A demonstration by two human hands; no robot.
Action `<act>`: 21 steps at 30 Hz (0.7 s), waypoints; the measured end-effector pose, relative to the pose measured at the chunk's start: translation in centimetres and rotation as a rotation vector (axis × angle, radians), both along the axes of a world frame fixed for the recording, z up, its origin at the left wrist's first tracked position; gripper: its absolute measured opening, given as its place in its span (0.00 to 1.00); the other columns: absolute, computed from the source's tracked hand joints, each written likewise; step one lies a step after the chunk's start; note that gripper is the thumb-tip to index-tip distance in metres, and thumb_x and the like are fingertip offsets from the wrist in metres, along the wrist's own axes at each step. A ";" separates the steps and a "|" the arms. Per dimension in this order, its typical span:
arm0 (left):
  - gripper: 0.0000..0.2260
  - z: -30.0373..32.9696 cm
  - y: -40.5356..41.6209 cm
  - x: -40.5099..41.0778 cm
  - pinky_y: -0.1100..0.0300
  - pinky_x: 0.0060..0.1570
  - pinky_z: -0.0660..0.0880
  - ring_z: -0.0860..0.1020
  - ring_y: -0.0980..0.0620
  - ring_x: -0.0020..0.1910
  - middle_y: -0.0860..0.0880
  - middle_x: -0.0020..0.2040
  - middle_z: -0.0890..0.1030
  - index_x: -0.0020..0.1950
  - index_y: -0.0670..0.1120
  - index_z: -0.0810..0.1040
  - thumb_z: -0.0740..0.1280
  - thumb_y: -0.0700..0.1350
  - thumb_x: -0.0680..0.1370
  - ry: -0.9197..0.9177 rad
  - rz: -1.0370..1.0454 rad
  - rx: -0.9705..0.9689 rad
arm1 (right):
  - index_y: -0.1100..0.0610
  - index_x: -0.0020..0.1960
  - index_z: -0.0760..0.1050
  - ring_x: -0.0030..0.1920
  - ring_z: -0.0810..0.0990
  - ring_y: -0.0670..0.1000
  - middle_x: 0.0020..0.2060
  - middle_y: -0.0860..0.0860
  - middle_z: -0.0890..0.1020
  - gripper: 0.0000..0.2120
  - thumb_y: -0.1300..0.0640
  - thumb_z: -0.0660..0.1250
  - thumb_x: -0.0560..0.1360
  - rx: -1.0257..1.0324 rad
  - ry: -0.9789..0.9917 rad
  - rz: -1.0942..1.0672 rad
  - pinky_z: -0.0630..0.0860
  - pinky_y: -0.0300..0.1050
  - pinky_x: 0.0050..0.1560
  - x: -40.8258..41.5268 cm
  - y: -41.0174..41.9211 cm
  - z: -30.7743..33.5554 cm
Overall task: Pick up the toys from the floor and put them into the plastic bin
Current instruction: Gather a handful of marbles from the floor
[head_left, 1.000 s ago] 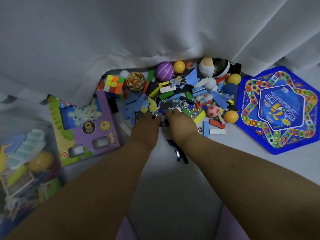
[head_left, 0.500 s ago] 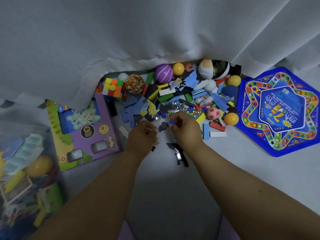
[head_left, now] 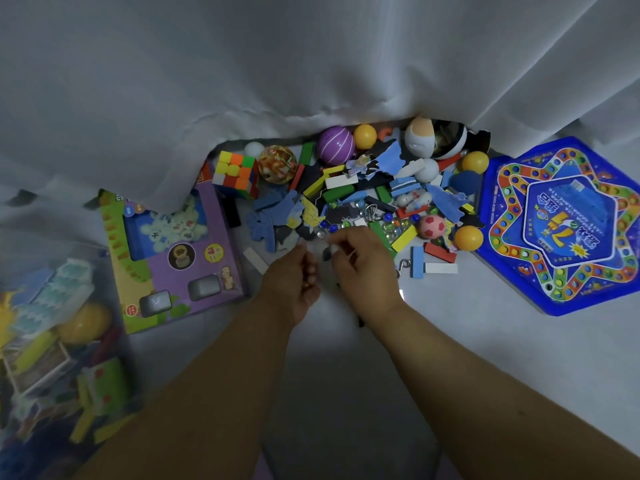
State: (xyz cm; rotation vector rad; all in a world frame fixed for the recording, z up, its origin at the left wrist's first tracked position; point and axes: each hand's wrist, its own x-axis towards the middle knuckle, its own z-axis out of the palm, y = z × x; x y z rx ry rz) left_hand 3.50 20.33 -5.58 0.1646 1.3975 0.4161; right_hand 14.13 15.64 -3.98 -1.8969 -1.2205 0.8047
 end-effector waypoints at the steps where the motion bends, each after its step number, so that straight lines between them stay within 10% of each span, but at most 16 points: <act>1: 0.15 -0.2 0.1 0.2 0.68 0.21 0.59 0.64 0.56 0.22 0.51 0.26 0.68 0.37 0.45 0.72 0.60 0.50 0.81 0.122 -0.090 0.062 | 0.60 0.49 0.79 0.46 0.73 0.48 0.43 0.48 0.75 0.09 0.67 0.63 0.72 -0.051 -0.032 -0.012 0.68 0.31 0.45 0.6 0.3 -0.5; 9: 0.14 -2.3 1.8 1.3 0.59 0.58 0.73 0.77 0.50 0.54 0.48 0.56 0.80 0.54 0.45 0.80 0.74 0.47 0.71 0.584 -0.407 0.435 | 0.59 0.64 0.73 0.56 0.75 0.59 0.58 0.58 0.74 0.18 0.66 0.62 0.74 -0.362 -0.289 0.084 0.70 0.44 0.49 3.1 3.8 -3.2; 21: 0.14 -4.0 3.0 3.0 0.60 0.46 0.67 0.78 0.43 0.51 0.39 0.49 0.81 0.51 0.36 0.79 0.64 0.47 0.79 0.846 -0.940 0.649 | 0.61 0.66 0.71 0.59 0.73 0.58 0.60 0.59 0.74 0.18 0.65 0.59 0.76 -0.377 -0.451 0.249 0.69 0.44 0.52 2.5 4.5 -3.5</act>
